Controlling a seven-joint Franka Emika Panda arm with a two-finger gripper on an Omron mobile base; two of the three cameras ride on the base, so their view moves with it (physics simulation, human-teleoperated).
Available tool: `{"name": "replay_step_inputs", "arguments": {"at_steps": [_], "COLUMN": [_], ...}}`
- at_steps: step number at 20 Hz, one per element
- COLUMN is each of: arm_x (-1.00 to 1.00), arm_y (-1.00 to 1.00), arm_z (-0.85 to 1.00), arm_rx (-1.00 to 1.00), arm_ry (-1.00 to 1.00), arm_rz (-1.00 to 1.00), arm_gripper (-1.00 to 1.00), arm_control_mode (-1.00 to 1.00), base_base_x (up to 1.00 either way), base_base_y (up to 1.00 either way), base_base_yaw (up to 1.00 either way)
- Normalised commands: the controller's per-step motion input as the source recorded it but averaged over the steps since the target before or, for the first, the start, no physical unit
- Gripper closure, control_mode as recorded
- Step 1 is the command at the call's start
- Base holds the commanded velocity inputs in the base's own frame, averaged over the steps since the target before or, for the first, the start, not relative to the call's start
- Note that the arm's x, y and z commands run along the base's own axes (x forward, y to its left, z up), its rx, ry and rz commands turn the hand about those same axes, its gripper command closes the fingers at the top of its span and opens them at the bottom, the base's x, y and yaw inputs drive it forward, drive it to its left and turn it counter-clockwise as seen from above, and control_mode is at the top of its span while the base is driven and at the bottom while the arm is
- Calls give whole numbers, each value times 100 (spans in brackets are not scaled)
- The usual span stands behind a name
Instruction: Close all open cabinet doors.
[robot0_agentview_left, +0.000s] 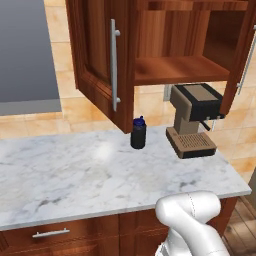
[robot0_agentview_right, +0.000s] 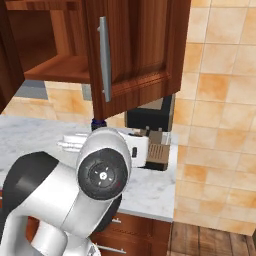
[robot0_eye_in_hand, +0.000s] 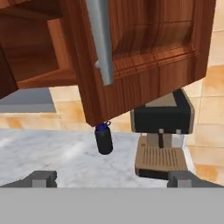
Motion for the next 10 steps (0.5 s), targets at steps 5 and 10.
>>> {"name": "replay_step_inputs", "arguments": {"at_steps": [5,10], "arm_x": [54,52], "arm_y": [-47,-3], "arm_z": [23,14], "arm_rx": [18,2], "arm_ry": [-21,-29], "arm_rz": [9,13], "arm_gripper": [-100,-100], "arm_control_mode": [-100,-100], "base_base_x": [0,0], "base_base_y": [0,0], "base_base_yaw": [0,0]}}
